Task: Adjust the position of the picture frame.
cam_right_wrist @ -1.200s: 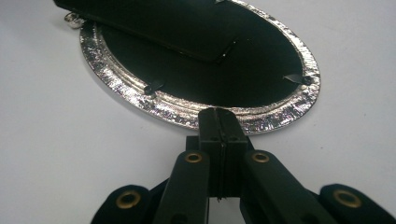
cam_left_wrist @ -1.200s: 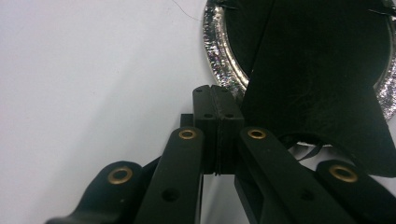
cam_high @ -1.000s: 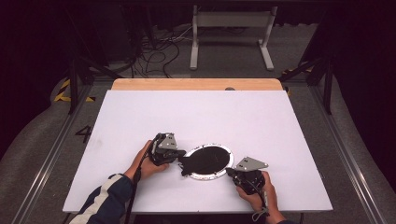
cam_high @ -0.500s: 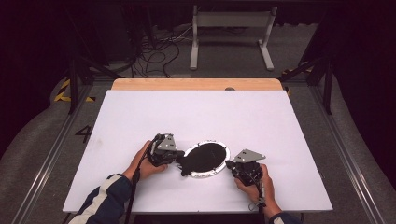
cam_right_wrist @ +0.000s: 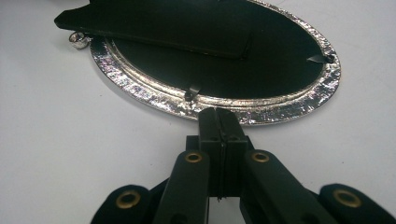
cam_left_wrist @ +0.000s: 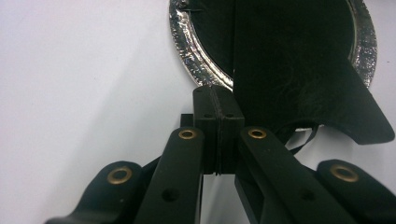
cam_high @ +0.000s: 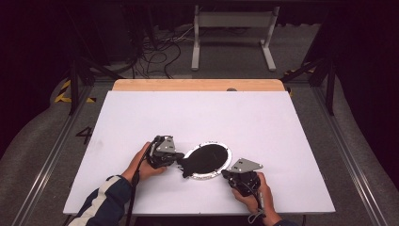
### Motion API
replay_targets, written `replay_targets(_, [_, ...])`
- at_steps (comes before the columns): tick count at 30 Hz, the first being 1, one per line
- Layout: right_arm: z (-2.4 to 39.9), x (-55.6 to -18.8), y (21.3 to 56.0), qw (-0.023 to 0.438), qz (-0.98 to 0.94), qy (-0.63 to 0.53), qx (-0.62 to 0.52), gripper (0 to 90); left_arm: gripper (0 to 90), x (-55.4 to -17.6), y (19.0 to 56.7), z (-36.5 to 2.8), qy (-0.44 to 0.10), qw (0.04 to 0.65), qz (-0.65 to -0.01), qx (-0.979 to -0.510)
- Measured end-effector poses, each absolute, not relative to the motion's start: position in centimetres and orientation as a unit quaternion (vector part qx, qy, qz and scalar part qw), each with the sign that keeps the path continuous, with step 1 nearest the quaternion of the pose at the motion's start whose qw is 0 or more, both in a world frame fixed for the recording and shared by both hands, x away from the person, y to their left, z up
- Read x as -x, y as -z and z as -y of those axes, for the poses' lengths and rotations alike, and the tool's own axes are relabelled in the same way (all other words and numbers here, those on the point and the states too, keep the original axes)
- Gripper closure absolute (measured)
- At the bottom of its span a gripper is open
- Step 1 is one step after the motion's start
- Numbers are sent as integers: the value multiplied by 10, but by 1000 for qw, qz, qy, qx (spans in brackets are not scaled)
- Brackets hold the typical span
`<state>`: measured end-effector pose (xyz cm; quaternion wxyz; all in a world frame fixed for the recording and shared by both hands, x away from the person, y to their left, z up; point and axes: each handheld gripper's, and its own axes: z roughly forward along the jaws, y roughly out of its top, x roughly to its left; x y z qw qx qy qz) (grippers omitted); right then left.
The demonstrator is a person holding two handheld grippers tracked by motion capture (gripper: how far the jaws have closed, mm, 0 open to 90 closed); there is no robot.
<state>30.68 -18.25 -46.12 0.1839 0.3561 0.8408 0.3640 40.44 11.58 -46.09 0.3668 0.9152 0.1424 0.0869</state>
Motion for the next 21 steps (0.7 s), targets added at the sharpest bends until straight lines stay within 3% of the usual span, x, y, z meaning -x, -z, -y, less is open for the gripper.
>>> replay_targets(7, [179, -305, 461, 183, -846, -363, -345, 900, 900, -397, 459, -112, -79, 357, -119, -923])
replay_targets(21, [178, -310, 462, 188, -848, -363, -336, 900, 900, -393, 460, -116, -58, 367, -135, -919])
